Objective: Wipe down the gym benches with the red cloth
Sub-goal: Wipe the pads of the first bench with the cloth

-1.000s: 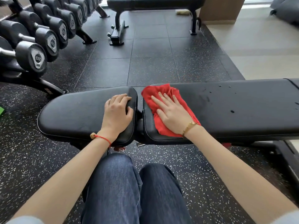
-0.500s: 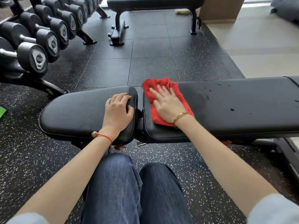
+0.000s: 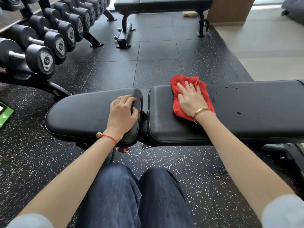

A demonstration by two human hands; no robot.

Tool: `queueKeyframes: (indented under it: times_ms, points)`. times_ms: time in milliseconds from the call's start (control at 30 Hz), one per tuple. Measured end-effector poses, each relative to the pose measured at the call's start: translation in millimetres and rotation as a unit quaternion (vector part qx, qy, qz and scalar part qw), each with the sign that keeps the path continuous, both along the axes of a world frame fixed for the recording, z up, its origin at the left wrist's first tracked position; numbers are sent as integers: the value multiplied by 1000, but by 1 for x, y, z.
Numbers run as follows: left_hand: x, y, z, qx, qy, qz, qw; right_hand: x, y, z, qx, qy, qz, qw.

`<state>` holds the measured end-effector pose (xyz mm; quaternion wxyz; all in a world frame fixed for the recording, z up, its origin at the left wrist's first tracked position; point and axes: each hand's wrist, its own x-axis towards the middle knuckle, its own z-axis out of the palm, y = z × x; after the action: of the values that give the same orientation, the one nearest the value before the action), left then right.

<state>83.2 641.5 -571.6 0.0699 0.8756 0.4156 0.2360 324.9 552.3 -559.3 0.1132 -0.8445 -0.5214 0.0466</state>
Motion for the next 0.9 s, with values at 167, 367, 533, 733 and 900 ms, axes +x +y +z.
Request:
queueKeyframes:
  times_ms: [167, 367, 533, 733, 900]
  points:
    - [-3, 1, 0, -2, 3, -12, 1000, -37, -18, -1, 23, -11, 108, 994]
    - [-6, 1, 2, -10, 5, -23, 1000, -19, -89, -3, 49, -18, 108, 993]
    - [1, -1, 4, -22, 15, -19, 999, 26, -63, -1, 11, -11, -26, 1000]
    - [56, -36, 20, -36, -39, -58, 997, 13, -26, 3, 4, 4, -10, 1000]
    - [91, -67, 10, -35, 0, -91, 995, -6, -86, -5, 53, 2, 40, 998]
